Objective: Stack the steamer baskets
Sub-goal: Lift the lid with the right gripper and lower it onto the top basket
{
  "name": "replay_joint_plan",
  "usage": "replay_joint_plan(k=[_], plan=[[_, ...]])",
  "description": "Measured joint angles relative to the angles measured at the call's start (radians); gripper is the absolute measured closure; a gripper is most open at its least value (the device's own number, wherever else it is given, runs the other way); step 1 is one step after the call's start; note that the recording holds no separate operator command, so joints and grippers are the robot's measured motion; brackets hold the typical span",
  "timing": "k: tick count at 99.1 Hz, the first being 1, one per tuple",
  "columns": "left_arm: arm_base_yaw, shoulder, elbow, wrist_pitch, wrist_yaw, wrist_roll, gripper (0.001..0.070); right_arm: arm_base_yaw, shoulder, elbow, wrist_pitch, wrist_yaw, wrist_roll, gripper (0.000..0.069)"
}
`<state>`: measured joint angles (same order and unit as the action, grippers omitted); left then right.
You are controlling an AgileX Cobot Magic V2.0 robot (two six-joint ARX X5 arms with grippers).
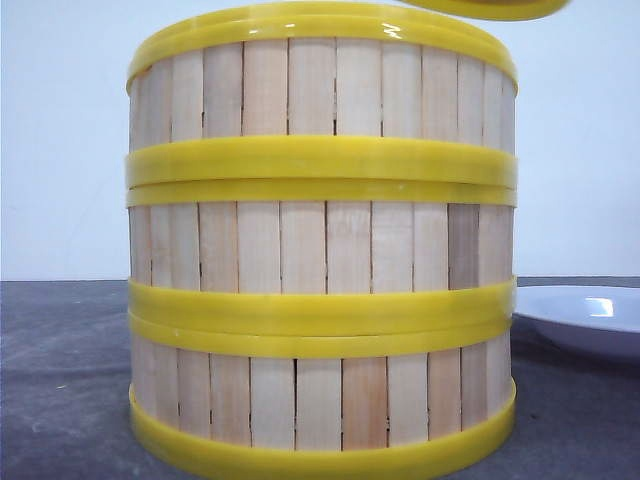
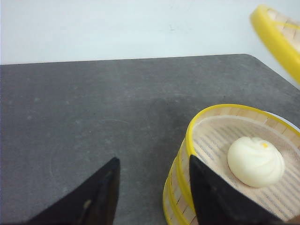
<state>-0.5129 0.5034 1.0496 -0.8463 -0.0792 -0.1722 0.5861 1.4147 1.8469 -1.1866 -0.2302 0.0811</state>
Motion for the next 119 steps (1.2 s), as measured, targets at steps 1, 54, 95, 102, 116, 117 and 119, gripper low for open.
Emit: replay_joint_plan(k=[1,54,95,102,116,117,119], plan=[[0.0,0.0,0.0,0.0,0.0,0.0,0.0434,0.009,0.002,0.0,0.0,0.001,0.0,0.0634],[0.0,0.0,0.0,-0.013,0.0,0.0,0.0434,0.238,0.152,0.0,-0.075,0.134,0.0,0.0634],[0.0,0.0,0.0,-0.028,0.0,0.0,0.0434,0.258,0.217,0.0,-0.101,0.153,-0.006,0.0634],[0.0,0.0,0.0,-0.029,0.0,0.0,0.0434,0.258,0.225,0.0,-0.103,0.153,-0.007,0.0634],[0.0,0.0,0.0,-0.029,0.0,0.003,0.0434,0.258,0.228,0.0,-0.103,0.155,-0.007,0.0634],[0.0,0.0,0.0,-0.029,0.0,0.003,0.0434,0.258,0.228,0.0,-0.103,0.155,-0.007,0.0634],[0.0,0.0,0.0,-0.029,0.0,0.004,0.0434,0.258,0.228,0.0,-0.103,0.155,-0.007,0.0634]])
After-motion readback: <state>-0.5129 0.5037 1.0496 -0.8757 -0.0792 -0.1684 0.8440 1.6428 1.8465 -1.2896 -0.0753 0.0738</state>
